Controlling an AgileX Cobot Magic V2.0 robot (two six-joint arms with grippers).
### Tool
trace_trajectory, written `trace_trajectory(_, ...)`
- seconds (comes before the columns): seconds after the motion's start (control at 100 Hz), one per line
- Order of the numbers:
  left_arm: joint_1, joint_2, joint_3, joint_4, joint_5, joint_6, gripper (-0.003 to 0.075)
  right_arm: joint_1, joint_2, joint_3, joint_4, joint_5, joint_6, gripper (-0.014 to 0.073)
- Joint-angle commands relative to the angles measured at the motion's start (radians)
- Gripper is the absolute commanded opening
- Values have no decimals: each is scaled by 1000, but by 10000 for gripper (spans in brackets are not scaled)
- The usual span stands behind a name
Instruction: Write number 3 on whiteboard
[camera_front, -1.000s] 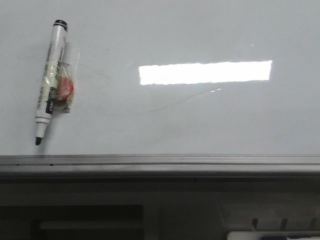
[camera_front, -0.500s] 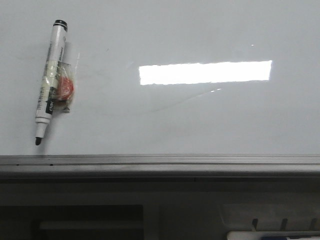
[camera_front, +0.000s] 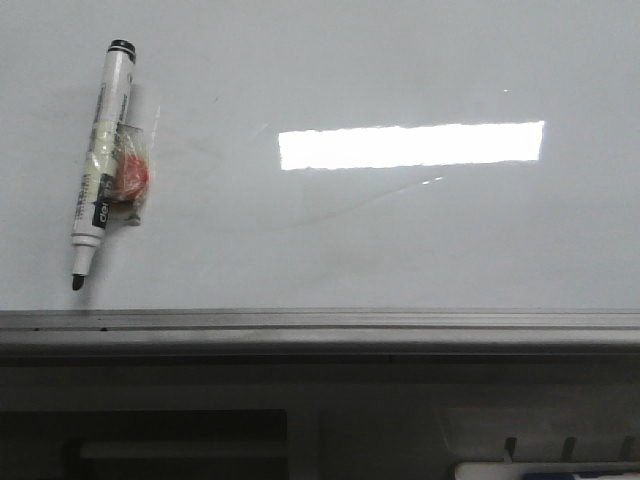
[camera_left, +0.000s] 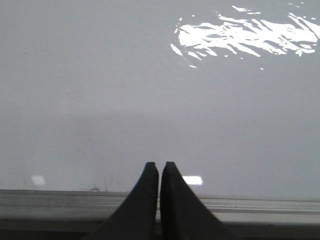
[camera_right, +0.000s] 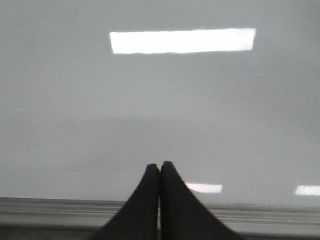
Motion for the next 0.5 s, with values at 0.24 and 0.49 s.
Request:
trace_trajectory(0.24, -2, -24, 11, -8, -86, -11, -21, 4, -15, 32, -14, -148, -11, -61)
trace_trajectory(0.49, -4, -24, 11, -83, -115, -11, -21, 4, -15, 32, -9, -114, -9, -61)
